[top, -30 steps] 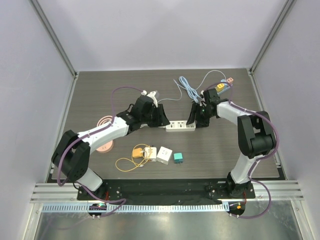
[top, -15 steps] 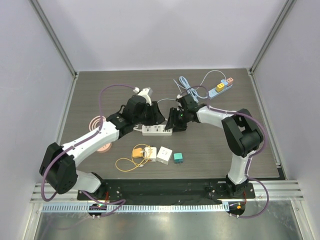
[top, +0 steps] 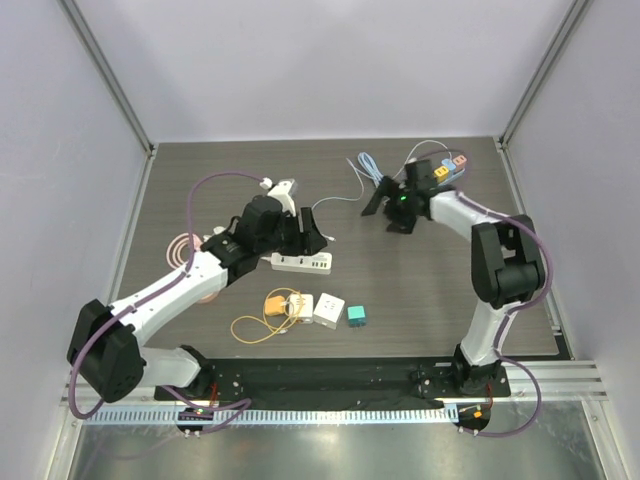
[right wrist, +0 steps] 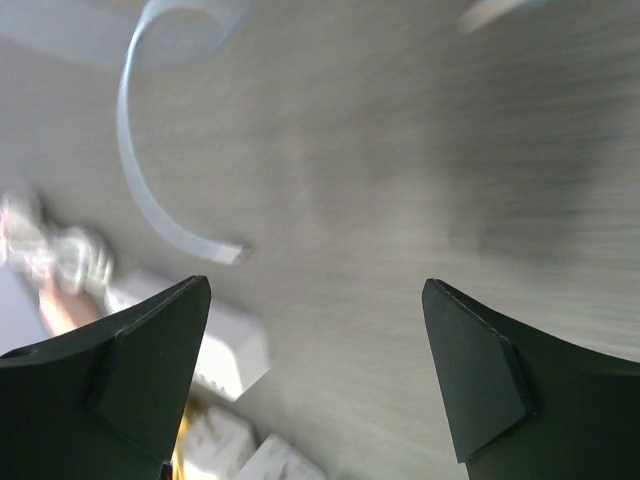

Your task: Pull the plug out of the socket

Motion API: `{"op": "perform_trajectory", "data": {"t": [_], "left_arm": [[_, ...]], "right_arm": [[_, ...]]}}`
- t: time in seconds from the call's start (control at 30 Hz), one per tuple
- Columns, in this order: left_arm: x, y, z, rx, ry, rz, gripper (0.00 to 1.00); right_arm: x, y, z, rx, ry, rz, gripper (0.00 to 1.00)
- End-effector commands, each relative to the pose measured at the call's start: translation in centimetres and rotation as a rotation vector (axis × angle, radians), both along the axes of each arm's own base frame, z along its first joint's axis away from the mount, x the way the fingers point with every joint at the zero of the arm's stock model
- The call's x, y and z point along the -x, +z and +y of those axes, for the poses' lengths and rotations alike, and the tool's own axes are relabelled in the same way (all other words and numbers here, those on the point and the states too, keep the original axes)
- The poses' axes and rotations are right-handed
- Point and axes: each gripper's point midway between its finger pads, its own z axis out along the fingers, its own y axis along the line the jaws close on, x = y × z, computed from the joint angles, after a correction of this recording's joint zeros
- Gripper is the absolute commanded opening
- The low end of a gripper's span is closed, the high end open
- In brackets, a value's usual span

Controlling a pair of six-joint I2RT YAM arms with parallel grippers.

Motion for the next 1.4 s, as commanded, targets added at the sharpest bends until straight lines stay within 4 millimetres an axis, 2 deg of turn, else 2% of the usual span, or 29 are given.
{"op": "perform_trajectory", "data": {"t": [0.0,0.07,0.1,0.13,0.17,0.2,0.23,0.27,0.3,0.33,0.43,0.6,0.7,0.73,0.77,0.83,0.87,0.9,1.0,1.03,1.07,1.1,1.13,1.17,1.2,1.23,1.3,1.33,1.37], "left_arm": [[0.5,0.9,0.1,0.015,-0.045,-0.041,0.64],[0.6,1.3,0.1,0.043,-0.030,-0.051,0.64],[0.9,0.8,0.2,0.052,-0.029,-0.041,0.64],[0.8,1.0,0.0,0.073,-0.029,-0.044,0.63],[1.0,1.1,-0.3,0.090,-0.035,-0.034,0.63],[1.4,1.3,-0.9,0.110,-0.067,-0.021,0.63],[1.5,1.6,-1.1,0.124,-0.079,-0.020,0.62],[1.7,1.5,-1.2,0.130,-0.084,-0.012,0.62],[1.7,1.8,-1.2,0.143,-0.080,-0.023,0.61],[1.7,1.5,-1.1,0.143,-0.073,-0.020,0.62],[1.8,0.9,-1.2,0.131,-0.085,-0.010,0.61],[1.9,2.1,-0.5,0.155,-0.058,-0.048,0.62],[1.4,1.6,-0.2,0.130,-0.029,-0.043,0.62],[1.4,1.3,-0.7,0.117,-0.058,-0.027,0.61],[1.4,2.4,-1.2,0.126,-0.087,-0.036,0.60],[1.2,2.3,-0.9,0.124,-0.057,-0.015,0.60],[1.4,2.5,-1.0,0.133,-0.058,-0.015,0.61],[1.4,2.9,-1.1,0.148,-0.063,-0.022,0.60],[1.2,3.5,-0.8,0.133,-0.056,-0.049,0.60],[1.1,3.6,-0.4,0.123,-0.040,-0.056,0.60],[1.1,3.8,-0.1,0.118,-0.024,-0.060,0.61],[1.5,4.2,0.2,0.118,-0.029,-0.064,0.61],[1.7,4.4,0.3,0.116,-0.033,-0.070,0.61],[1.9,4.4,0.6,0.104,-0.033,-0.071,0.61],[2.0,4.8,1.0,0.097,-0.028,-0.084,0.61],[2.2,5.2,1.2,0.092,-0.028,-0.086,0.61],[2.7,5.6,1.9,0.100,-0.009,-0.090,0.61],[3.0,5.0,2.1,0.101,-0.005,-0.079,0.61],[3.2,5.1,1.9,0.116,-0.012,-0.078,0.61]], "right_arm": [[-3.7,2.4,-9.4,0.158,-0.229,-0.061,0.93],[-5.2,2.8,-12.6,0.219,-0.326,-0.087,0.94],[-5.8,2.0,-13.5,0.249,-0.365,-0.071,0.94],[-7.2,2.7,-14.6,0.282,-0.405,-0.096,0.93],[-7.9,2.5,-15.5,0.308,-0.432,-0.090,0.93],[-8.2,0.9,-16.2,0.346,-0.443,-0.050,0.94],[-9.8,1.7,-17.1,0.383,-0.475,-0.083,0.93],[-10.3,1.5,-17.4,0.403,-0.486,-0.085,0.93],[-10.8,0.1,-17.9,0.427,-0.494,-0.064,0.93],[-12.2,0.9,-18.3,0.443,-0.509,-0.094,0.93],[-14.0,0.1,-19.7,0.496,-0.541,-0.091,0.93],[-15.2,-1.3,-20.4,0.527,-0.567,-0.074,0.91],[-15.6,-2.7,-20.6,0.555,-0.538,-0.043,0.86],[-16.5,-1.7,-20.8,0.562,-0.546,-0.059,0.83],[-16.2,-2.1,-21.2,0.591,-0.545,-0.042,0.81],[-16.1,-2.5,-21.2,0.591,-0.546,-0.038,0.76],[-16.2,-3.1,-21.0,0.586,-0.536,-0.031,0.68],[-15.9,-3.4,-20.8,0.579,-0.523,-0.008,0.52],[-15.3,-3.3,-19.9,0.536,-0.537,0.010,0.23],[-14.2,-4.5,-19.6,0.530,-0.527,0.045,0.20],[-13.7,-4.9,-19.1,0.512,-0.521,0.060,0.17],[-13.2,-4.1,-18.2,0.481,-0.528,0.059,0.08],[-11.5,-5.3,-17.6,0.472,-0.519,0.104,0.07],[-11.3,-4.8,-16.9,0.456,-0.521,0.083,0.06],[-11.0,-3.1,-15.9,0.440,-0.517,0.048,0.06],[-9.4,-3.6,-15.5,0.443,-0.515,0.069,0.06],[-8.2,-3.0,-14.9,0.441,-0.521,0.052,0.05],[-6.8,-2.2,-14.1,0.447,-0.523,0.040,0.05],[-6.3,-2.0,-13.8,0.448,-0.537,0.037,0.04]]}}
